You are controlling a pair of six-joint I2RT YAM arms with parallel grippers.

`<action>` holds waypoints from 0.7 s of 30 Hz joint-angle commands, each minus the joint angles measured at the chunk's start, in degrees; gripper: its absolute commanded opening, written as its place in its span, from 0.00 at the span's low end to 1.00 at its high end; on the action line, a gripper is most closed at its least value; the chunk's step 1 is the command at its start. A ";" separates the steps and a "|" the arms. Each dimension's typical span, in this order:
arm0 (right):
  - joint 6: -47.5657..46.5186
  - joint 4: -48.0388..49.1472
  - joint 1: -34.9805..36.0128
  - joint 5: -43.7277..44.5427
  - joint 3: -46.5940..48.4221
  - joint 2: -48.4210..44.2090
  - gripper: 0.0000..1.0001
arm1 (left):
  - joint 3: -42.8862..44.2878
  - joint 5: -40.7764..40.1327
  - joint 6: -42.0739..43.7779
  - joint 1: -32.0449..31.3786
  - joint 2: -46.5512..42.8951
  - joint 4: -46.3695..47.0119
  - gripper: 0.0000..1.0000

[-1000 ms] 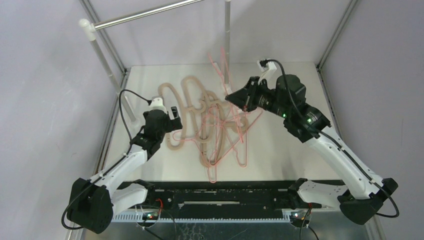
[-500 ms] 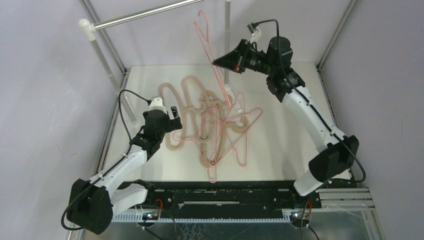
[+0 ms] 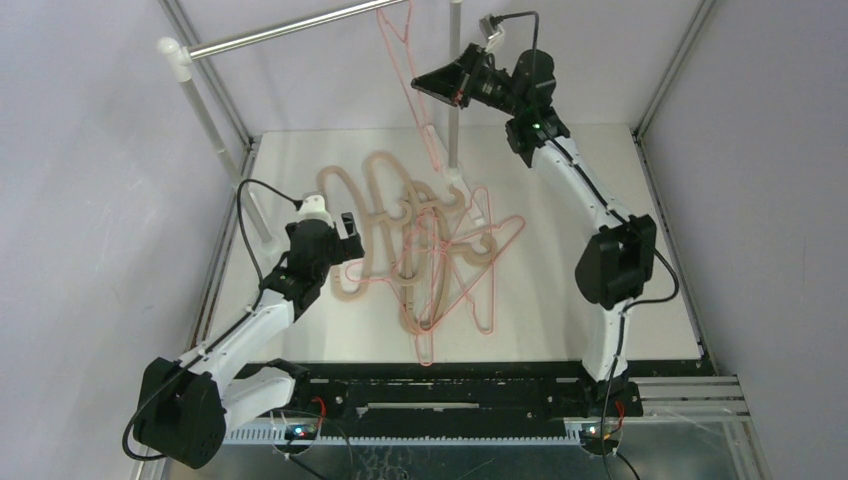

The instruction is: Organize the hangers

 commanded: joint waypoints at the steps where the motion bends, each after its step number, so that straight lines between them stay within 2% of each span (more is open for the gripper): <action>1: 5.82 9.01 -0.51 0.50 7.68 5.26 0.00 | -0.31 0.04 -0.09 -0.20 -1.24 1.46 0.99; 8: 8.32 9.22 -0.60 2.52 16.38 13.25 0.00 | -1.44 0.34 0.03 -0.20 -0.58 1.73 1.00; 16: 6.42 5.46 -1.08 3.71 15.62 15.69 0.00 | -1.68 0.30 0.61 -0.19 0.29 2.09 0.99; 20: 5.68 6.64 -1.86 2.89 10.66 14.74 0.01 | -1.78 0.40 0.68 -0.20 0.36 2.17 0.99; 21: 5.27 7.68 -2.08 2.51 8.93 13.97 0.07 | -1.79 0.25 0.73 -0.16 0.27 2.10 1.00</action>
